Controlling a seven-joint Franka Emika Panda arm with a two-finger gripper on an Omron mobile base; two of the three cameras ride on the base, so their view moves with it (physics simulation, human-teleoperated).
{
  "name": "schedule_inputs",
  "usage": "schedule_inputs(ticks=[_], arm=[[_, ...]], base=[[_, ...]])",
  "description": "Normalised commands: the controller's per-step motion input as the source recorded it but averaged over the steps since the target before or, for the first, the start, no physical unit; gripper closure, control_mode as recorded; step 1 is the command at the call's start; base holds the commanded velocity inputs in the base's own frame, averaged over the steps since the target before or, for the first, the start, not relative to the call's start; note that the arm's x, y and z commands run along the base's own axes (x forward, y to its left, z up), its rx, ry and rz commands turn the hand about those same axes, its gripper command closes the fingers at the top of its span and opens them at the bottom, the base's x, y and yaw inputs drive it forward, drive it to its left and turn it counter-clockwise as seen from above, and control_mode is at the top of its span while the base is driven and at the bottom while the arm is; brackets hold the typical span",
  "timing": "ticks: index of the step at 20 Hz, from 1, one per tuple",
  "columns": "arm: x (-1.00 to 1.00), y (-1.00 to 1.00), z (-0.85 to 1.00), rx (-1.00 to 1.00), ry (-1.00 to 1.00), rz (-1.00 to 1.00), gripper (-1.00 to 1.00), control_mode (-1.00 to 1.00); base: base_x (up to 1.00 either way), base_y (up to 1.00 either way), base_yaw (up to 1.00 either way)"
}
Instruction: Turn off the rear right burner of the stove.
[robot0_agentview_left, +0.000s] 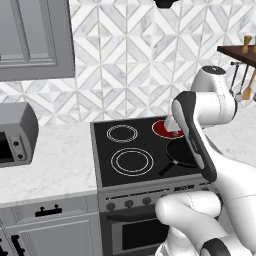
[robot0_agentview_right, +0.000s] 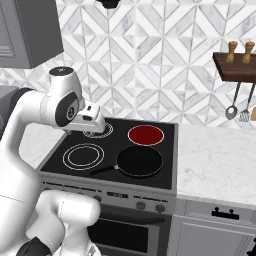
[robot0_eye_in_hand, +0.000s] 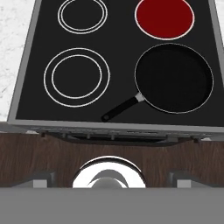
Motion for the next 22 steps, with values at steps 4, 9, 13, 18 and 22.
schedule_inputs(ticks=[4, 9, 13, 18, 22], arm=[[0.0, 0.0, 0.0, 0.0, 0.0, 0.0, -1.0, 1.0], [0.0, 0.0, 0.0, 0.0, 0.0, 0.0, -1.0, 1.0], [0.0, 0.0, 0.0, 0.0, 0.0, 0.0, -1.0, 1.0], [0.0, 0.0, 0.0, 0.0, 0.0, 0.0, -1.0, 1.0], [0.0, 0.0, 0.0, 0.0, 0.0, 0.0, -1.0, 1.0]], base=[[0.0, -0.31, 0.0], [0.0, -0.33, 0.0], [0.0, -0.34, 0.0], [0.0, -0.35, 0.0], [0.0, -0.37, 0.0]])
